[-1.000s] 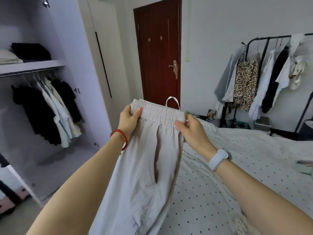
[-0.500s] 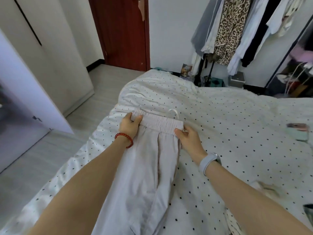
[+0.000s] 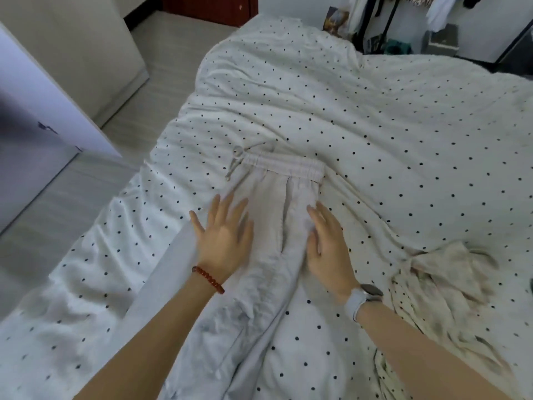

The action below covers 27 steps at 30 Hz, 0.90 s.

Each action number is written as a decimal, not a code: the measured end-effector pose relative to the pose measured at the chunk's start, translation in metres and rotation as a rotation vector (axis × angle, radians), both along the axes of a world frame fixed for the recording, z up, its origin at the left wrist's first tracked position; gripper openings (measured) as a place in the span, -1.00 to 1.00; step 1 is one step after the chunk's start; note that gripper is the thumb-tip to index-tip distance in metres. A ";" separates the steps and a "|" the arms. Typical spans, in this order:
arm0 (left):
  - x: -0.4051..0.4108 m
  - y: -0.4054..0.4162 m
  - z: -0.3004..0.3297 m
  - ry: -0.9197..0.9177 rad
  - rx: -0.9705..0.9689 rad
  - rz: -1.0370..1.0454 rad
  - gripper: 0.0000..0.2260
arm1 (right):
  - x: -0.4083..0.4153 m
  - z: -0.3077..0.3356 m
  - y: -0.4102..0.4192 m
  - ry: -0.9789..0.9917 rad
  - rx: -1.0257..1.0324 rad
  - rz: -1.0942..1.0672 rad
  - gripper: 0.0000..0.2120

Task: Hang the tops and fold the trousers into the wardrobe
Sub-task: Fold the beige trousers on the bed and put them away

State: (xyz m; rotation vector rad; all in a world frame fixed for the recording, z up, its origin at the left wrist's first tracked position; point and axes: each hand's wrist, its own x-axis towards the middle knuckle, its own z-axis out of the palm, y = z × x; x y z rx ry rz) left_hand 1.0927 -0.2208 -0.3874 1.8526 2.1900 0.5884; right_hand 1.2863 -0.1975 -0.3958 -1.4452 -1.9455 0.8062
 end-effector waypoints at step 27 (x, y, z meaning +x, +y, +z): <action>0.009 -0.282 -0.042 0.276 0.052 0.136 -0.72 | 0.014 -0.054 -0.199 -0.618 0.403 0.700 -0.56</action>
